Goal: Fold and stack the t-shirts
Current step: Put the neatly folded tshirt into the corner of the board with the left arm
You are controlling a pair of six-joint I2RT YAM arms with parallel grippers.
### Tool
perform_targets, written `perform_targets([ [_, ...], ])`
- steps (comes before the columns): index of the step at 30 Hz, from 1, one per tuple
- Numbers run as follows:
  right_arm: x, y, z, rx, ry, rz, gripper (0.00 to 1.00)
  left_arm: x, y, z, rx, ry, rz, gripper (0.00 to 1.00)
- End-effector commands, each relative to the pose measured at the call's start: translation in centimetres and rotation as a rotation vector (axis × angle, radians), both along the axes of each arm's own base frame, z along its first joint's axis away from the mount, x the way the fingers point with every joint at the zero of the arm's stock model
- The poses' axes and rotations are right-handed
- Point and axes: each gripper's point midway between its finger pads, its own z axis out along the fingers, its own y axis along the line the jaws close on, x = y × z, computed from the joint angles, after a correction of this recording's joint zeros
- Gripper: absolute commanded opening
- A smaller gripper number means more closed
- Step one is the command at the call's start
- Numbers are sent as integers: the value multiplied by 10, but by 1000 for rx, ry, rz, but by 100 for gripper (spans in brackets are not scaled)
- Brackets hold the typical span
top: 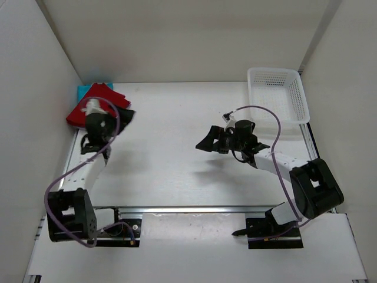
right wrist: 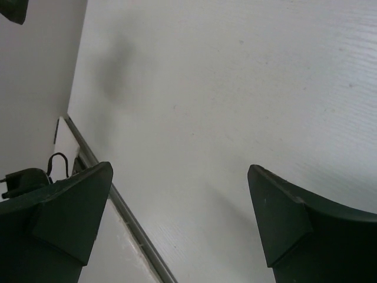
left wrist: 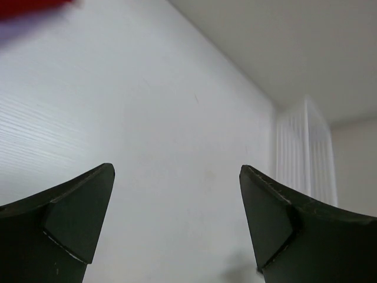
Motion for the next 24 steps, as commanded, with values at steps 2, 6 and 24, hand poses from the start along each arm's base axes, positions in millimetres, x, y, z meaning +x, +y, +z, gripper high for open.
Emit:
perform_targets([
  [2,-8,-8,-3,-71,-55,-56,99,-39,-116,-34,166,66,-306,99],
  [6,-22,-25,-17,-93,-42,-84,99,-86,-176,-72,200,153,-538,99],
  [24,-66,-65,-44,-168,-82,-173,99,-189,-168,-128,134,209,-674,98],
])
